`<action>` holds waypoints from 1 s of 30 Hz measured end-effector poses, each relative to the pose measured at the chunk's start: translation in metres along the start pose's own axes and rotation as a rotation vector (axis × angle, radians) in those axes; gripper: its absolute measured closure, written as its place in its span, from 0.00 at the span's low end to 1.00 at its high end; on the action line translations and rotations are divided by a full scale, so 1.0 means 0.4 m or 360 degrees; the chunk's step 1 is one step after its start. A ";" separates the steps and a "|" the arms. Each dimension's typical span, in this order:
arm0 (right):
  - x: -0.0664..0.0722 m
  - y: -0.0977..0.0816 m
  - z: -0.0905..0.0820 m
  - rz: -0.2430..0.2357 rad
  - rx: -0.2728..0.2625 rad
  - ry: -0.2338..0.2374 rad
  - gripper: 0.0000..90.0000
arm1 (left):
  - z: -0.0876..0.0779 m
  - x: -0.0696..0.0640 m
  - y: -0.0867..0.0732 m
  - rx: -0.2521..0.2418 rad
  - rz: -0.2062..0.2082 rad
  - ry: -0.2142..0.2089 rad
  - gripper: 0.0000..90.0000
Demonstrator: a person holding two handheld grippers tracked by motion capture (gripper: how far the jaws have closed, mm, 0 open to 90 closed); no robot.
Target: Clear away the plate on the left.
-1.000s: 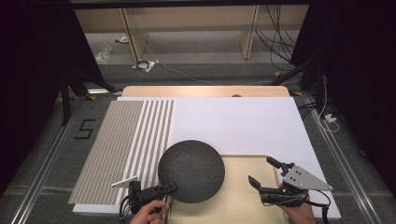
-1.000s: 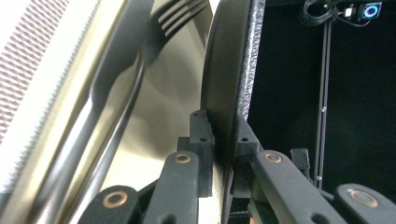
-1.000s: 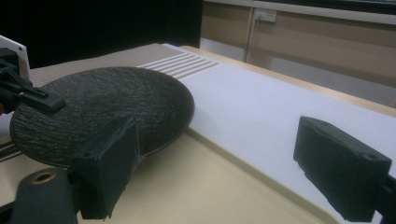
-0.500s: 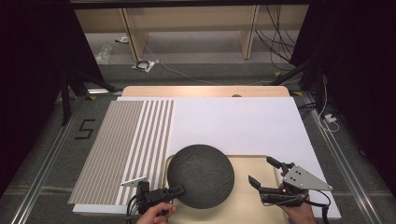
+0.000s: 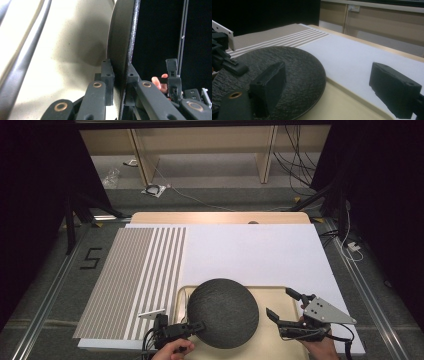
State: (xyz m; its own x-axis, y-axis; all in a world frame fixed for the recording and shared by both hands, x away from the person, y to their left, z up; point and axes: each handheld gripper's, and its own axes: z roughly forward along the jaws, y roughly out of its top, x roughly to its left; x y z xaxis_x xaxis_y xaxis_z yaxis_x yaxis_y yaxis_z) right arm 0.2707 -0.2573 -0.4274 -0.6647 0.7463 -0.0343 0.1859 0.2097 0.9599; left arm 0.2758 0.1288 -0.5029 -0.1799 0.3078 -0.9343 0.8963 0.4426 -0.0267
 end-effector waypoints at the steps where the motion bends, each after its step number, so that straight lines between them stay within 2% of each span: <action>1: 0.000 0.000 0.000 -0.0001 0.0001 0.0000 0.17 | 0.002 0.000 -0.001 0.0008 0.0002 0.0005 0.91; 30: 0.001 0.000 -0.001 -0.0003 0.0001 -0.0001 0.17 | 0.045 -0.004 -0.028 0.0147 0.0068 0.0054 0.90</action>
State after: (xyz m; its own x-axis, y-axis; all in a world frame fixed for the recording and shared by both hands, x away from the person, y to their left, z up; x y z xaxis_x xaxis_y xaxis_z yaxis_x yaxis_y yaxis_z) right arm 0.2702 -0.2573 -0.4272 -0.6647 0.7462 -0.0364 0.1850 0.2116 0.9597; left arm 0.2735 0.1084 -0.5075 -0.1531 0.3537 -0.9227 0.9367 0.3496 -0.0214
